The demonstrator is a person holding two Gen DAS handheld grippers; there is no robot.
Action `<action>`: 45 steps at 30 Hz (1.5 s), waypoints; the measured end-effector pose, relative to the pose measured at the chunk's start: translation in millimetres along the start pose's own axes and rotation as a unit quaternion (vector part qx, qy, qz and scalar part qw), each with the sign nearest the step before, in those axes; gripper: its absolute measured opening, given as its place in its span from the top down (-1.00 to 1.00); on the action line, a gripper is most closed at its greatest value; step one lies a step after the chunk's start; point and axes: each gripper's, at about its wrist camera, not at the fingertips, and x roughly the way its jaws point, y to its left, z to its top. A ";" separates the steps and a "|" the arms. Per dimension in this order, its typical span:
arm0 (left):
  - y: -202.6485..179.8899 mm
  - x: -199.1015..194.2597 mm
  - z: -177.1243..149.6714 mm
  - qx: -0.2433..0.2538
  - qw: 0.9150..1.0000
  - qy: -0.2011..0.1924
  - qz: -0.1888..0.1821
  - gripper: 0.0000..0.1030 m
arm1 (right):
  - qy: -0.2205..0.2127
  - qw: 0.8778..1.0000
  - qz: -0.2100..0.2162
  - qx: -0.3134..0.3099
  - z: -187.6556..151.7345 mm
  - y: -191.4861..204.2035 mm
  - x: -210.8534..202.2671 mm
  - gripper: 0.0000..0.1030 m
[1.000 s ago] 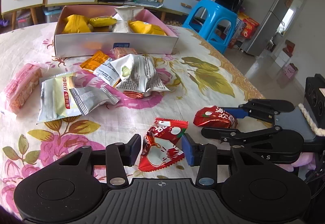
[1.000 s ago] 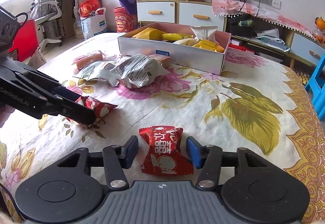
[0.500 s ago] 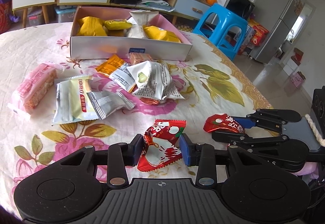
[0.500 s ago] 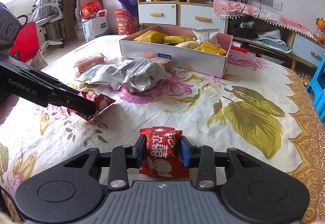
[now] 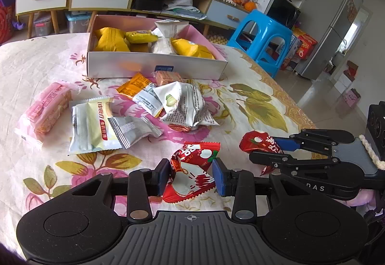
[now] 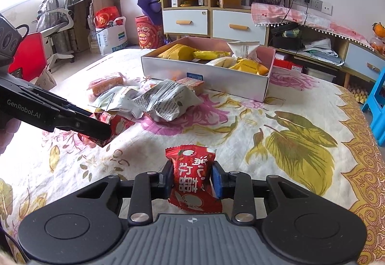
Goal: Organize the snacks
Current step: 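Carry both red candy packets up and over into the pink box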
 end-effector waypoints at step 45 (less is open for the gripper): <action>41.7 25.4 107.0 -0.081 0.990 -0.088 0.082 0.38 | -0.044 0.982 -0.053 0.174 139.4 -28.9 41.5 0.57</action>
